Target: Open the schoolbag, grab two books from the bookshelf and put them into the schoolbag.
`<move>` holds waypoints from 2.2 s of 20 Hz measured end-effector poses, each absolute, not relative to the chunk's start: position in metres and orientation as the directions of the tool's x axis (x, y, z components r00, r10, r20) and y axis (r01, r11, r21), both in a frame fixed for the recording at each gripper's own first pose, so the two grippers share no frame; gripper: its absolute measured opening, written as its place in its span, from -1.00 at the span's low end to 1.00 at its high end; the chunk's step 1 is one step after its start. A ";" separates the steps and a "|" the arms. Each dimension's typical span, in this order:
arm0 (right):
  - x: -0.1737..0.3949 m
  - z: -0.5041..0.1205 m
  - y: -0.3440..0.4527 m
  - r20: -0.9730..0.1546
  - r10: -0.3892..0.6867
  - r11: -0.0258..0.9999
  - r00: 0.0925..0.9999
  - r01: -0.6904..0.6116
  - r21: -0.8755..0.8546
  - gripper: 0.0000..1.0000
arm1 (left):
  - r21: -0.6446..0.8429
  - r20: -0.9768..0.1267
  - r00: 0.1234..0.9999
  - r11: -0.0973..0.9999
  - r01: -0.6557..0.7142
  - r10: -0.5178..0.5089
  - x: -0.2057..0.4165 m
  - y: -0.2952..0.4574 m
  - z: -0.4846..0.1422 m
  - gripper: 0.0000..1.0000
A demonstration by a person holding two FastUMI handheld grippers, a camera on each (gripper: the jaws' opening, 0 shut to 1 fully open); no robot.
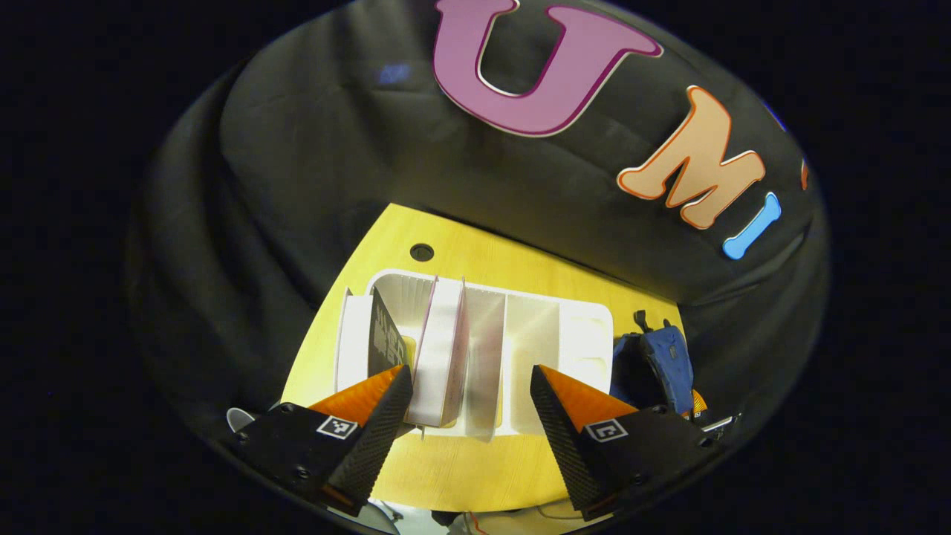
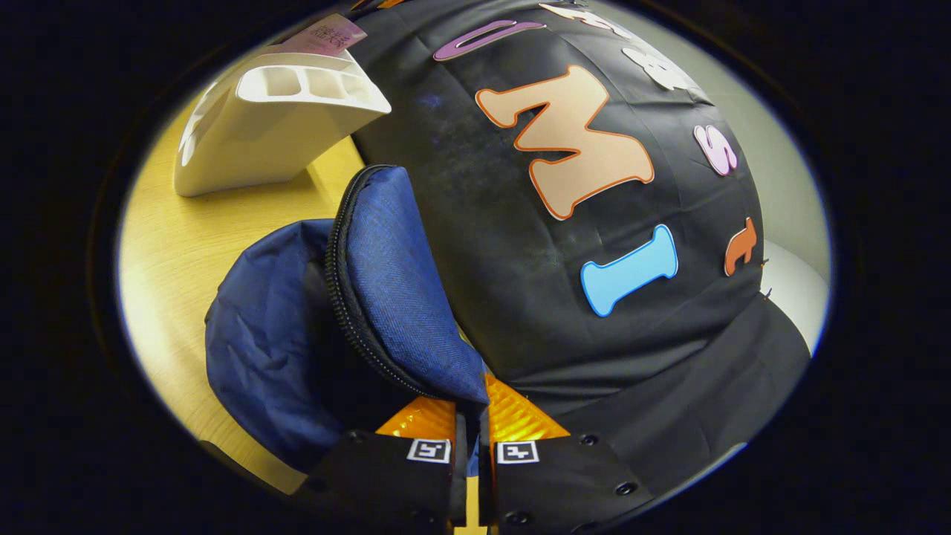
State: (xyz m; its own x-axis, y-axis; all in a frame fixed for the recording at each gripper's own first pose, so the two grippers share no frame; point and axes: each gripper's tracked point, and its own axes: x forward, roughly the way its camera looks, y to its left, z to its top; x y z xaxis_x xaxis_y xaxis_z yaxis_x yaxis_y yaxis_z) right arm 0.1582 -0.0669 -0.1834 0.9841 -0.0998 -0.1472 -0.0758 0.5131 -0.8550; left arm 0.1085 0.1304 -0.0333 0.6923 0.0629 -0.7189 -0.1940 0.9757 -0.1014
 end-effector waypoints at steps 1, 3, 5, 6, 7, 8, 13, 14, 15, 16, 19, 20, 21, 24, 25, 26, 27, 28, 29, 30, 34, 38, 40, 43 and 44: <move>0.158 -0.183 -0.068 -0.147 -0.100 0.517 0.984 -0.075 -0.853 -0.83 | -0.075 -0.743 0.666 0.978 -0.194 0.075 0.112 0.134 -0.037 0.89; 0.157 -0.180 -0.071 -0.148 -0.102 0.526 0.984 -0.073 -0.847 -0.83 | -0.034 -0.792 0.603 0.980 -0.198 0.094 0.116 0.143 -0.050 0.88; 0.157 -0.177 -0.073 -0.145 -0.105 0.538 0.984 -0.066 -0.840 -0.83 | -0.030 -0.830 0.550 0.978 -0.205 0.090 0.120 0.143 -0.058 0.85; 0.156 -0.176 -0.074 -0.144 -0.108 0.541 0.984 -0.063 -0.838 -0.83 | -0.025 -0.840 0.535 0.978 -0.207 0.092 0.124 0.143 -0.059 0.86; 0.156 -0.174 -0.075 -0.144 -0.110 0.544 0.983 -0.062 -0.837 -0.83 | -0.017 -0.849 0.521 0.979 -0.203 0.093 0.127 0.145 -0.062 0.85; 0.156 -0.172 -0.074 -0.144 -0.111 0.545 0.983 -0.061 -0.836 -0.83 | -0.006 -0.854 0.511 0.980 -0.200 0.099 0.130 0.147 -0.068 0.84; 0.153 -0.171 -0.076 -0.145 -0.113 0.544 0.983 -0.061 -0.837 -0.80 | -0.009 -0.905 0.417 0.976 -0.217 0.085 0.140 0.151 -0.092 0.70; 0.153 -0.171 -0.076 -0.146 -0.114 0.545 0.983 -0.061 -0.836 -0.80 | -0.010 -0.915 0.395 0.975 -0.222 0.081 0.140 0.152 -0.097 0.66; 0.153 -0.171 -0.077 -0.147 -0.114 0.546 0.983 -0.061 -0.836 -0.82 | -0.017 -0.920 0.386 0.974 -0.226 0.073 0.142 0.150 -0.101 0.55; 0.153 -0.171 -0.077 -0.148 -0.114 0.546 0.982 -0.063 -0.835 -0.83 | -0.023 -0.924 0.378 0.974 -0.224 0.065 0.144 0.148 -0.105 0.60; 0.152 -0.169 -0.077 -0.149 -0.118 0.550 0.982 -0.060 -0.833 -0.83 | -0.041 -0.931 0.361 0.975 -0.220 0.043 0.149 0.141 -0.111 0.36; 0.153 -0.170 -0.078 -0.150 -0.119 0.553 0.981 -0.060 -0.831 -0.83 | -0.040 -0.934 0.355 0.974 -0.223 0.042 0.150 0.139 -0.114 0.32; 0.153 -0.169 -0.077 -0.151 -0.121 0.556 0.981 -0.060 -0.829 -0.83 | -0.039 -0.936 0.348 0.974 -0.225 0.043 0.152 0.139 -0.117 0.10; 0.155 -0.168 -0.077 -0.153 -0.120 0.557 0.981 -0.061 -0.828 -0.87 | -0.035 -0.948 0.316 0.971 -0.238 0.044 0.154 0.136 -0.128 0.08; 0.155 -0.169 -0.077 -0.153 -0.121 0.557 0.981 -0.061 -0.828 -0.83 | -0.015 -0.954 0.293 0.971 -0.239 0.057 0.153 0.138 -0.129 -0.10; 0.154 -0.168 -0.078 -0.153 -0.122 0.558 0.981 -0.060 -0.828 -0.87 | -0.013 -0.957 0.286 0.973 -0.231 0.055 0.154 0.137 -0.132 -0.23; 0.154 -0.167 -0.079 -0.153 -0.123 0.559 0.980 -0.059 -0.827 -0.87 | -0.011 -0.960 0.276 0.972 -0.236 0.057 0.155 0.136 -0.135 -0.17; 0.154 -0.167 -0.079 -0.153 -0.125 0.560 0.980 -0.058 -0.826 -0.87 | -0.017 -0.962 0.269 0.971 -0.237 0.049 0.155 0.134 -0.139 -0.17; 0.154 -0.166 -0.079 -0.154 -0.125 0.561 0.980 -0.058 -0.826 -0.87 | -0.024 -0.963 0.265 0.970 -0.240 0.041 0.156 0.131 -0.141 -0.17; 0.155 -0.167 -0.079 -0.153 -0.125 0.560 0.980 -0.058 -0.826 -0.87 | -0.025 -0.965 0.259 0.971 -0.238 0.039 0.156 0.130 -0.142 -0.14; 0.156 -0.167 -0.077 -0.154 -0.126 0.558 0.980 -0.058 -0.828 -0.83 | 0.017 -0.970 0.234 0.974 -0.227 0.072 0.156 0.132 -0.150 -0.19; 0.155 -0.168 -0.077 -0.154 -0.131 0.561 0.979 -0.055 -0.826 -0.83 | 0.034 -0.976 0.202 0.975 -0.222 0.080 0.154 0.130 -0.157 -0.20; 0.155 -0.169 -0.076 -0.154 -0.132 0.561 0.979 -0.054 -0.826 -0.87 | 0.039 -0.980 0.184 0.977 -0.210 0.079 0.153 0.128 -0.161 -0.20; 0.154 -0.171 -0.074 -0.157 -0.132 0.558 0.979 -0.057 -0.828 -0.87 | 0.054 -0.981 0.170 0.976 -0.212 0.091 0.153 0.129 -0.165 -0.20; 0.153 -0.171 -0.074 -0.157 -0.133 0.558 0.979 -0.058 -0.828 -0.87 | 0.057 -0.981 0.168 0.974 -0.220 0.095 0.152 0.129 -0.165 -0.20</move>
State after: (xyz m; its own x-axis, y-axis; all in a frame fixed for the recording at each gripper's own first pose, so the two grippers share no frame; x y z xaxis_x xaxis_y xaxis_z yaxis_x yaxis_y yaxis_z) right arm 0.1528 -0.0744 -0.1713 0.9786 -0.1325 -0.1573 -0.0575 0.5580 -0.8279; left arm 0.1525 0.1285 -0.1652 0.1677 0.0955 -0.9812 -0.2201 0.9738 0.0571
